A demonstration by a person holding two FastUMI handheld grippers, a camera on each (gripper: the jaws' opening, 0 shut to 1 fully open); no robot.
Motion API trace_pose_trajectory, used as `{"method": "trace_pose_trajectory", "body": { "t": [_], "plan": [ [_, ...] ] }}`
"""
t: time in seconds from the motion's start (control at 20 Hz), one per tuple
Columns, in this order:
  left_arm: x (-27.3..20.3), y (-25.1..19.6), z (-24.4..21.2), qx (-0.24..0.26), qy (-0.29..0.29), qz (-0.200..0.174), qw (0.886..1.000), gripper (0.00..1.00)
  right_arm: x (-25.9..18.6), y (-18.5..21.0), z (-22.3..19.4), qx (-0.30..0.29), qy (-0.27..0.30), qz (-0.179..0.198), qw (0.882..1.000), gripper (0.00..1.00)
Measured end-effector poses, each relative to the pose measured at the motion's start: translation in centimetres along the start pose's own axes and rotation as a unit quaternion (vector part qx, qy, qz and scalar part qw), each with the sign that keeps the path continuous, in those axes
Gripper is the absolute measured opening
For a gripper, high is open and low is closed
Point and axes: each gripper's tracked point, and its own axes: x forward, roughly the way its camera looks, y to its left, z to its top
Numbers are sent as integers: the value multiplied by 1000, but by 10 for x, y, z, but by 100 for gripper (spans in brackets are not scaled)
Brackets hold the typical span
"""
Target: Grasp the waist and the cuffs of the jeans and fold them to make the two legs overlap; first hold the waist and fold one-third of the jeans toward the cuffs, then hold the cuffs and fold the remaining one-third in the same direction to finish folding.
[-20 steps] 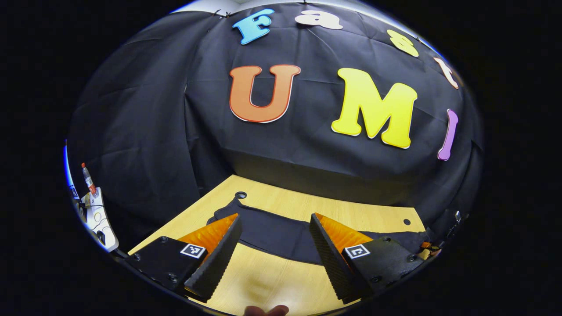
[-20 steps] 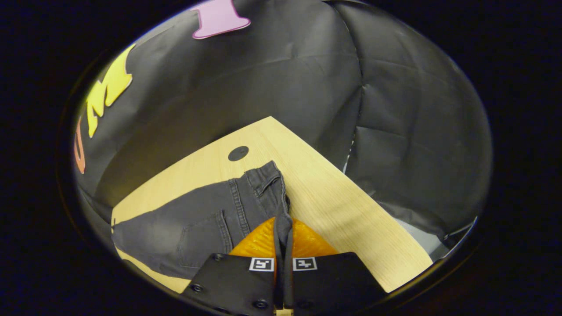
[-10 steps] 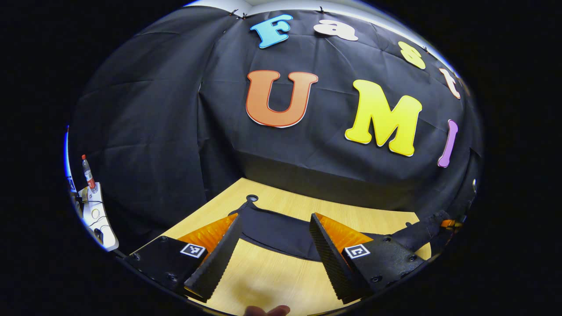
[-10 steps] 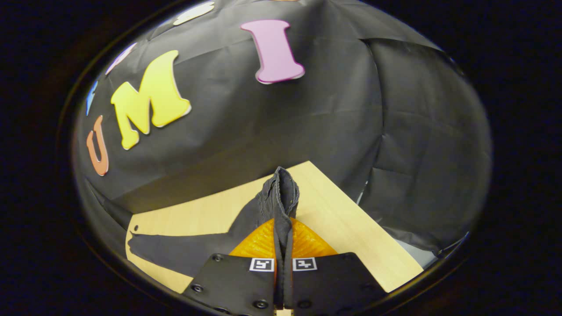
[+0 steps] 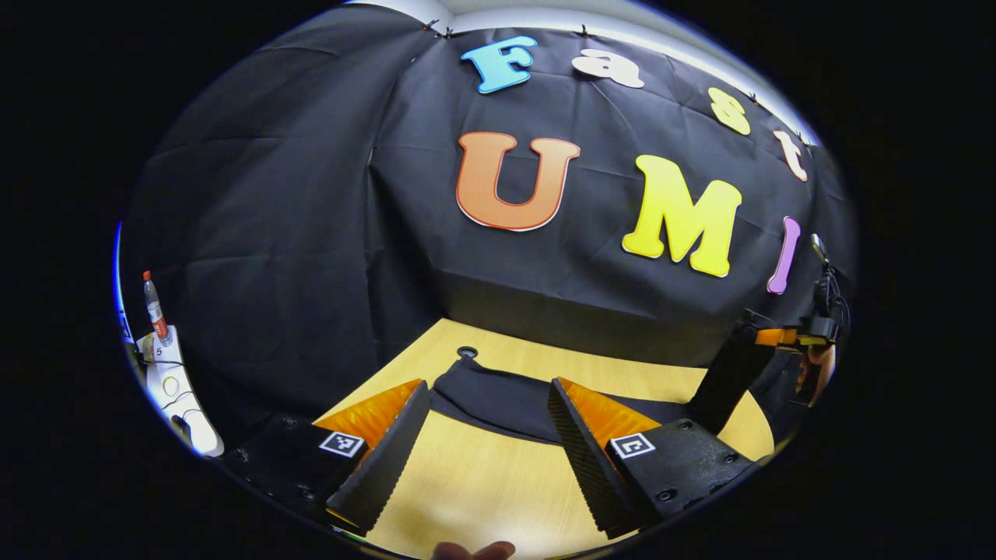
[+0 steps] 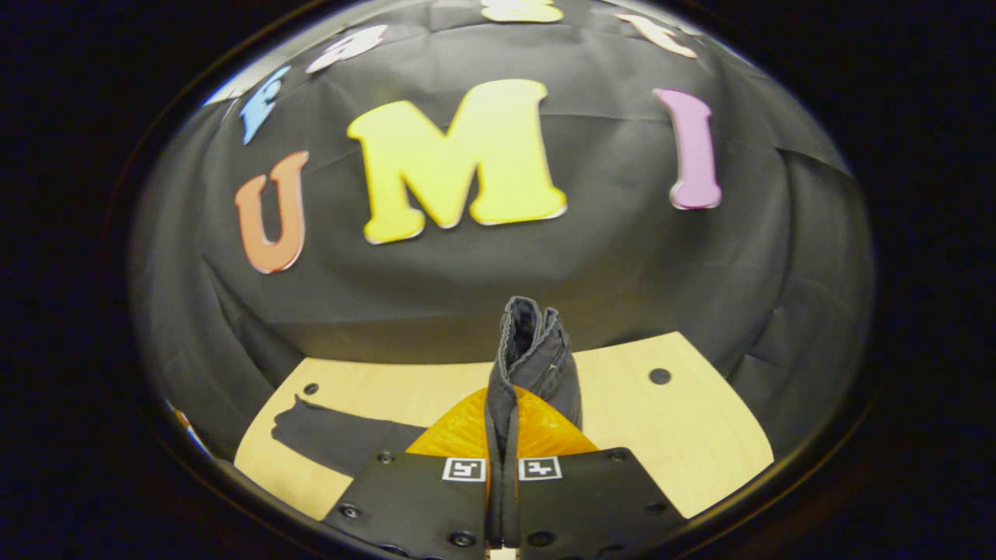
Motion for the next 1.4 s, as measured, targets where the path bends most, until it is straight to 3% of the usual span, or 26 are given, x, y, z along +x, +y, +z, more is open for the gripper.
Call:
{"method": "trace_pose_trajectory", "body": {
  "t": [0.15, 0.2, 0.25, 0.3, 0.55, 0.7, 0.85, 0.9, 1.0, 1.15, 1.25, 1.3, 1.35, 1.4],
  "plan": [
    [-9, 31, 0, -11, 0, 20, 1000, 99, 22, 60, -44, -33, 30, 27, 999, 5],
    [-13, 41, -1, -20, 2, 26, 999, 99, 33, 75, -60, -42, 42, 32, 998, 0],
    [-16, 48, -3, -36, 7, 29, 999, 99, 47, 91, -77, -52, 54, 35, 997, 5],
    [-21, 54, -3, -54, 9, 31, 998, 99, 60, 102, -93, -64, 66, 36, 995, 0],
    [-32, 104, -5, -78, 12, 74, 994, 99, 113, 146, -196, -129, 149, 41, 979, 1],
    [-34, 120, -9, -91, 18, 89, 992, 99, 124, 155, -219, -154, 171, 45, 972, 0],
    [-28, 123, -19, -110, 33, 90, 989, 99, 118, 168, -226, -144, 185, 70, 969, 14],
    [-24, 122, -24, -116, 38, 88, 989, 99, 116, 174, -223, -139, 185, 82, 970, 27],
    [-14, 117, -29, -129, 45, 78, 988, 99, 108, 181, -213, -128, 175, 99, 971, 43],
    [8, 105, -36, -142, 46, 54, 987, 99, 82, 184, -194, -113, 160, 116, 974, 90],
    [28, 103, -41, -148, 49, 44, 987, 99, 56, 188, -171, -111, 138, 135, 975, 90],
    [37, 99, -43, -161, 53, 37, 985, 99, 42, 185, -158, -118, 126, 143, 974, 83],
    [49, 96, -48, -184, 59, 29, 981, 99, 27, 183, -147, -127, 116, 154, 973, 83],
    [73, 86, -62, -246, 73, 5, 967, 99, -2, 172, -128, -136, 106, 168, 971, 92]
  ]
}}
